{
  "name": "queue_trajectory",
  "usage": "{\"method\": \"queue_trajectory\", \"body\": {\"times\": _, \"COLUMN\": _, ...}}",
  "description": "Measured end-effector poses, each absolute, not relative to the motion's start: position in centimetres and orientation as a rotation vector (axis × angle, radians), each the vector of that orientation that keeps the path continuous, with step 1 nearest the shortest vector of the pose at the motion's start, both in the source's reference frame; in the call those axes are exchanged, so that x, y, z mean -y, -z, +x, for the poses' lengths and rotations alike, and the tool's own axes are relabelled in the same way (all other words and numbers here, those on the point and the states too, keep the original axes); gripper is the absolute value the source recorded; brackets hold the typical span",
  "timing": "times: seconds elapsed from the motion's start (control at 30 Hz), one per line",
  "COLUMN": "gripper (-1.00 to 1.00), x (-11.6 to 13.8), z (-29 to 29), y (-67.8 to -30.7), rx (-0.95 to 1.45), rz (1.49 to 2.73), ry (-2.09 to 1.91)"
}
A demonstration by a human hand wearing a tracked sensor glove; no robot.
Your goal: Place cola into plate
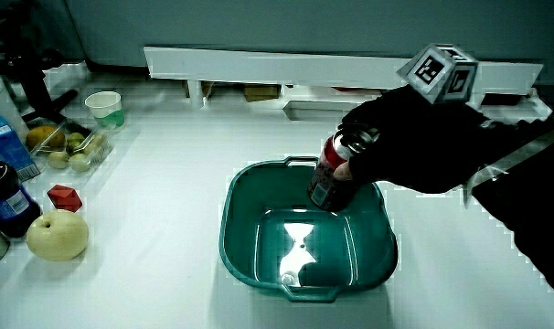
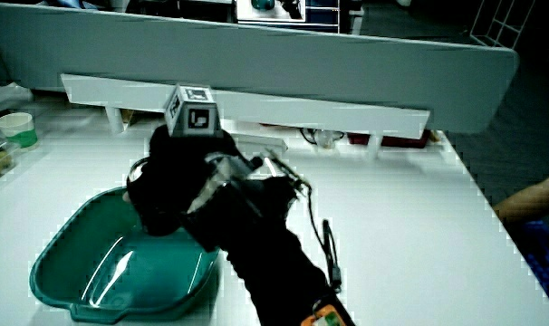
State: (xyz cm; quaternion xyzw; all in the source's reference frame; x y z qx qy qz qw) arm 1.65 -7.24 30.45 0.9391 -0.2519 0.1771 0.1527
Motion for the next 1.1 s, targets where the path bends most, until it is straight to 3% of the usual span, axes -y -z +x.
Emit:
{"method": "queue_trajectory", "body": {"times": 0.1, "gripper": 0.00, "x": 7.0, "z": 0.6, "y": -31.6, "rx": 0.726, "rz": 2.662, "ry": -0.452}}
{"method": "queue_trajectory", "body": {"times": 0.17, "gripper": 0.00, "x": 7.0, "z": 0.1, "y": -32.8, "rx": 0.737, "rz": 2.573, "ry": -0.547}}
{"method": "queue_trajectory", "body": {"times": 0.23, "gripper": 0.00, "x": 6.8, "z": -0.3, "y": -33.3, "rx": 0.710, "rz": 2.609, "ry": -0.459}}
{"method": "queue_trajectory", "body": {"times": 0.6, "gripper": 0.00, "x": 6.0, "z": -2.3, "y": -37.2, "rx": 0.701, "rz": 2.484, "ry": -0.297}}
{"method": "queue_trajectory", "body": {"times": 0.77, "gripper": 0.00, "x": 6.0, "z": -2.5, "y": -37.0, "rx": 0.703, "rz": 2.463, "ry": -0.278}}
{"method": "queue_trajectory", "body": {"times": 0.9, "gripper": -0.25, "x": 5.8, "z": -2.7, "y": -37.1, "rx": 0.707, "rz": 2.475, "ry": -0.266}}
{"method": "queue_trajectory", "body": {"times": 1.1, "gripper": -0.62, "x": 5.6, "z": -2.2, "y": -37.7, "rx": 0.693, "rz": 2.385, "ry": -0.243}}
